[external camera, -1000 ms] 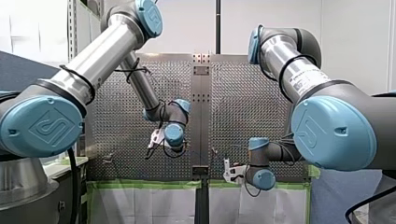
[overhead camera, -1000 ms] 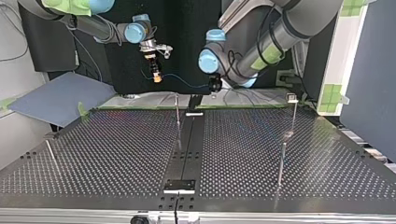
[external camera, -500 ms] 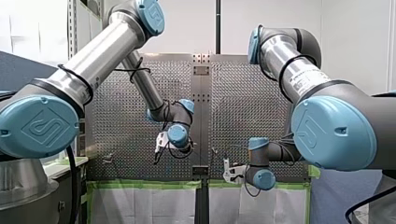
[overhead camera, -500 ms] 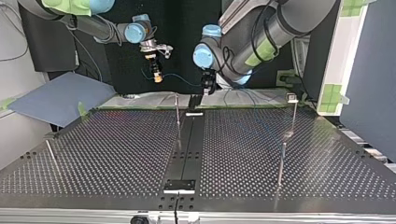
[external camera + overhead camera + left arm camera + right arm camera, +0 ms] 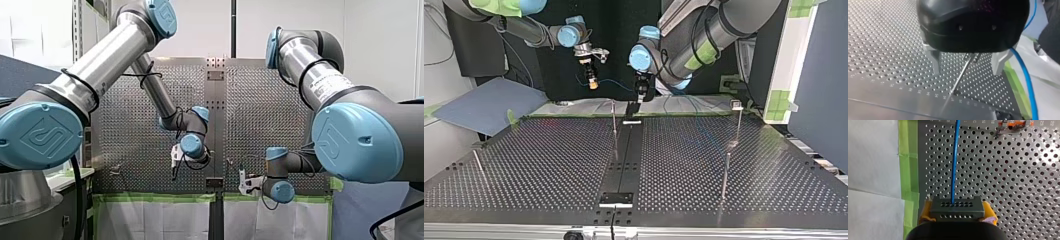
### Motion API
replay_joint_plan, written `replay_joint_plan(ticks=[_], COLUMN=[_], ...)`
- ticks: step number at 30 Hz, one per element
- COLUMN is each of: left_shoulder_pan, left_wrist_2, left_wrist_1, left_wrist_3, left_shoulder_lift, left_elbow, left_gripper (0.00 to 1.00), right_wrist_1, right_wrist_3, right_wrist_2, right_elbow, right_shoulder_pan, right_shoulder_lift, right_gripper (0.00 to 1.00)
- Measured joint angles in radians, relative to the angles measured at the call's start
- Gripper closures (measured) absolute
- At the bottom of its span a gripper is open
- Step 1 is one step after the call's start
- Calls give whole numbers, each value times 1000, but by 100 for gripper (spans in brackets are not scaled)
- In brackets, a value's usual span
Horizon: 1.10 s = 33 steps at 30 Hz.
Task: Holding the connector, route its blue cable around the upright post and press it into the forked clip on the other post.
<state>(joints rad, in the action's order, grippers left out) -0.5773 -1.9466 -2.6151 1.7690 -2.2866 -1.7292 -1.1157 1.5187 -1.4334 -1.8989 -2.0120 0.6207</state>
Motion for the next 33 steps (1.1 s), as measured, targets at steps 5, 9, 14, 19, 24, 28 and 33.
replay_joint_plan(ticks=[5, 9, 14, 19, 24, 28, 33], left_shoulder_pan=[-2, -4, -4, -5, -6, -6, -6], left_wrist_2=[7, 17, 21, 21, 16, 4, -1], left_wrist_1=[6, 32, 62, 80, 93, 116, 135], left_wrist_3=[36, 56, 83, 92, 98, 99, 100], left_shoulder_lift=[-27, -59, -92, -101, -131, -162, -177], left_elbow=[1, 1, 1, 1, 6, 8, 12], left_gripper=[2, 2, 2, 2, 2, 2, 2], right_wrist_1=[6, 8, 9, 11, 11, 11, 11], right_wrist_3=[-10, -13, -12, -11, -11, -11, -12], right_wrist_2=[3, 8, 39, 78, 119, 139, 144], right_elbow=[0, 0, 4, 11, 15, 17, 17], right_shoulder_pan=[3, 8, 9, 9, 11, 13, 16], right_shoulder_lift=[0, 0, 0, 0, 0, 0, 0], right_gripper=[100, 100, 100, 100, 100, 100, 100])
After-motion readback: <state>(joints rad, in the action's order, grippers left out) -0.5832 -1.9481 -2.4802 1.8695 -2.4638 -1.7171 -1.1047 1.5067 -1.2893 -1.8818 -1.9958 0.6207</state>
